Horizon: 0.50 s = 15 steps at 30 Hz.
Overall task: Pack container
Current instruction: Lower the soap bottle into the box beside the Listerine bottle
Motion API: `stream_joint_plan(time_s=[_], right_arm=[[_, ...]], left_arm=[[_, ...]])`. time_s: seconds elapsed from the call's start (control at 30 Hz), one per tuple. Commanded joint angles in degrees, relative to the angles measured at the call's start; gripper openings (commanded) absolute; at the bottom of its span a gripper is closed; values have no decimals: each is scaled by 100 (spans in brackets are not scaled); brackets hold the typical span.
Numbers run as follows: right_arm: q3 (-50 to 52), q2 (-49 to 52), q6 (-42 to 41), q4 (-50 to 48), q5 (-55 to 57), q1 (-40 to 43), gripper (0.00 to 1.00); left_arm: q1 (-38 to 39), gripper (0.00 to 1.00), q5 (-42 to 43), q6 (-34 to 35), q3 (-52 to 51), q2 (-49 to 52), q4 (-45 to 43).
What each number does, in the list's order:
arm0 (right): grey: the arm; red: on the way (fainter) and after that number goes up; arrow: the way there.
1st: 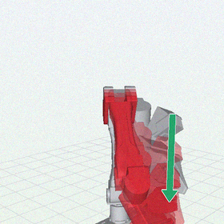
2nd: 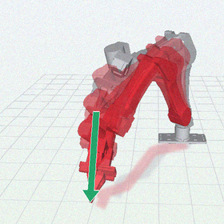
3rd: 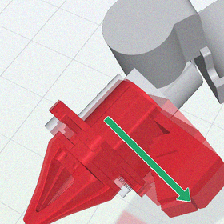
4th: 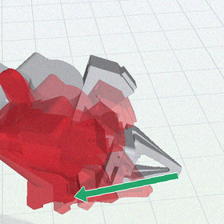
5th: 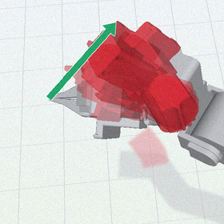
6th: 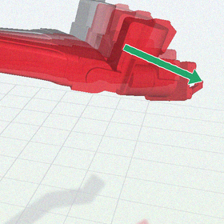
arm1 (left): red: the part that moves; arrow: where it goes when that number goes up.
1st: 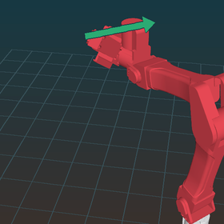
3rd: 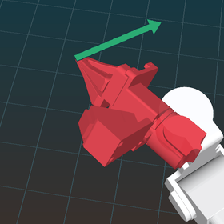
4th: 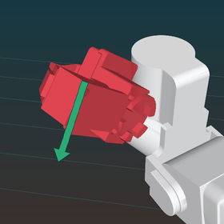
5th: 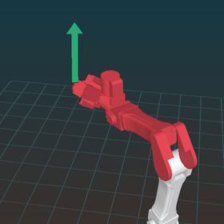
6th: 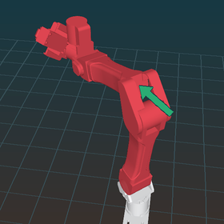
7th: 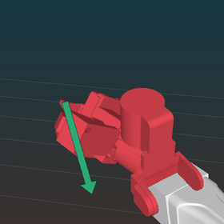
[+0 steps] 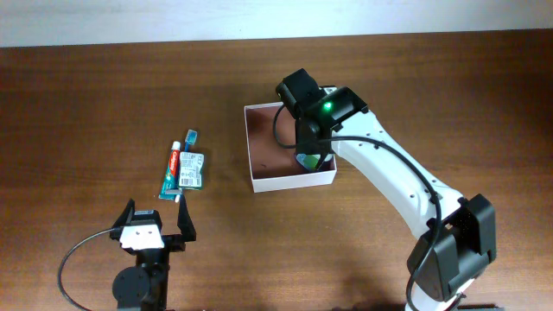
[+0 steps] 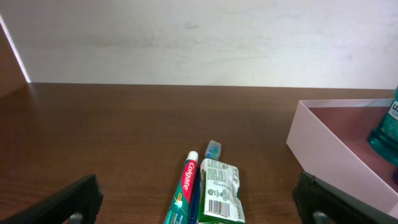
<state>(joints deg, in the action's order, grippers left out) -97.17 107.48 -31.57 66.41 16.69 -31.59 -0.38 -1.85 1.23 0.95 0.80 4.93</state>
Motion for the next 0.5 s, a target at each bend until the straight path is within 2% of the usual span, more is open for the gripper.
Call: stream_joint_plan(time_s=[0.0, 0.4, 0.47], right_arm=[[-13, -52, -92, -68, 199, -17, 23], [-13, 201, -90, -59, 136, -17, 24], [-13, 201, -87, -57, 136, -17, 29]], left_arm=[[24, 99, 83, -90, -44, -46, -17], [24, 99, 83, -90, -44, -46, -17], [24, 99, 83, -90, -44, -46, -17]])
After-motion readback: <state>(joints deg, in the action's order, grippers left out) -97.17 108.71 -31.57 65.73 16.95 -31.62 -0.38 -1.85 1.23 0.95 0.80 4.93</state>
